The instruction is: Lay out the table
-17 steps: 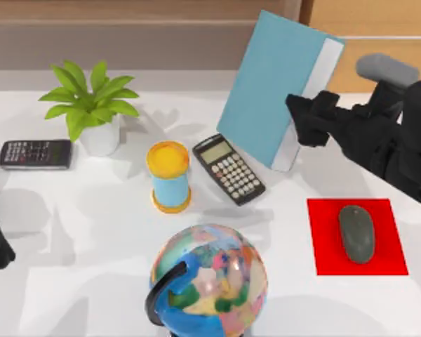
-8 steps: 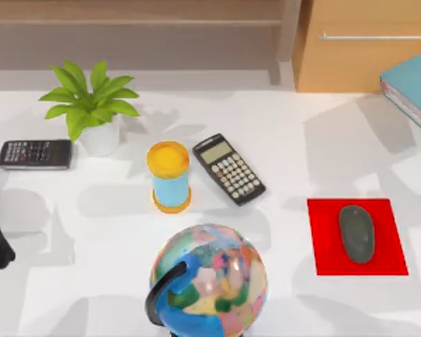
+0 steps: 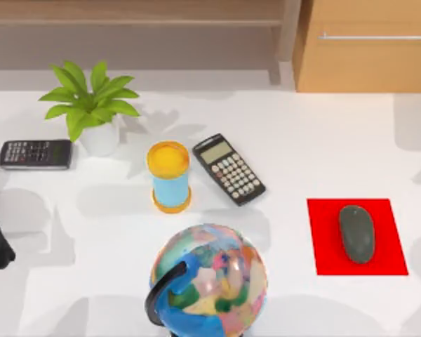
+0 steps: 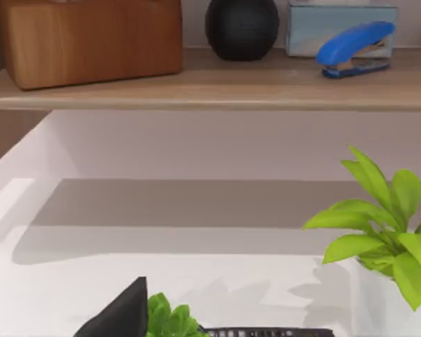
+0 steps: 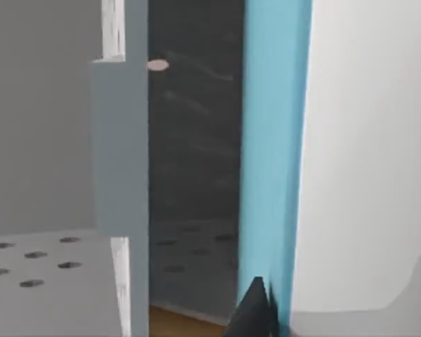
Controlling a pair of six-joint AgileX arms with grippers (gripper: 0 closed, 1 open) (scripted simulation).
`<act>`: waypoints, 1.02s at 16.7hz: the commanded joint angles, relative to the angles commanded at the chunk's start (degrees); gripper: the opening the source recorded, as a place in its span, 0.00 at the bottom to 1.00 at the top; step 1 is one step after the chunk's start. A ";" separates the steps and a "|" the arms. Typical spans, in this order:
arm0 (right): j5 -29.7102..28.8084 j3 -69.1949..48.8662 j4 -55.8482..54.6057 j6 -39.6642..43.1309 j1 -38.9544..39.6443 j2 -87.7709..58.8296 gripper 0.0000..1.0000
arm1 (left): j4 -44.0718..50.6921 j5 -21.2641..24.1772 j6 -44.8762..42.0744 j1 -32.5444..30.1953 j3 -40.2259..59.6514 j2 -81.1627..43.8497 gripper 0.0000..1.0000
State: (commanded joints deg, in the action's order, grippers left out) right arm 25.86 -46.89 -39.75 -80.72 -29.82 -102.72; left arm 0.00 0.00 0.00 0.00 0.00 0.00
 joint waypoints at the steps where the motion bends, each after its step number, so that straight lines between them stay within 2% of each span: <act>1: 0.31 -1.70 -0.06 -1.03 -0.30 -1.81 0.00 | 0.00 0.00 0.00 0.00 0.00 0.00 1.00; 10: 0.62 -4.63 -0.16 -2.55 0.03 -5.12 0.00 | 0.00 0.00 0.00 0.00 0.00 0.00 1.00; 17: -1.38 -11.03 0.72 -3.13 2.02 -10.46 0.00 | 0.00 0.00 0.00 0.00 0.00 0.00 1.00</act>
State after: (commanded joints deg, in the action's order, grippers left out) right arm 24.48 -57.92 -39.03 -83.85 -27.80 -113.19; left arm 0.00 0.00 0.00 0.00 0.00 0.00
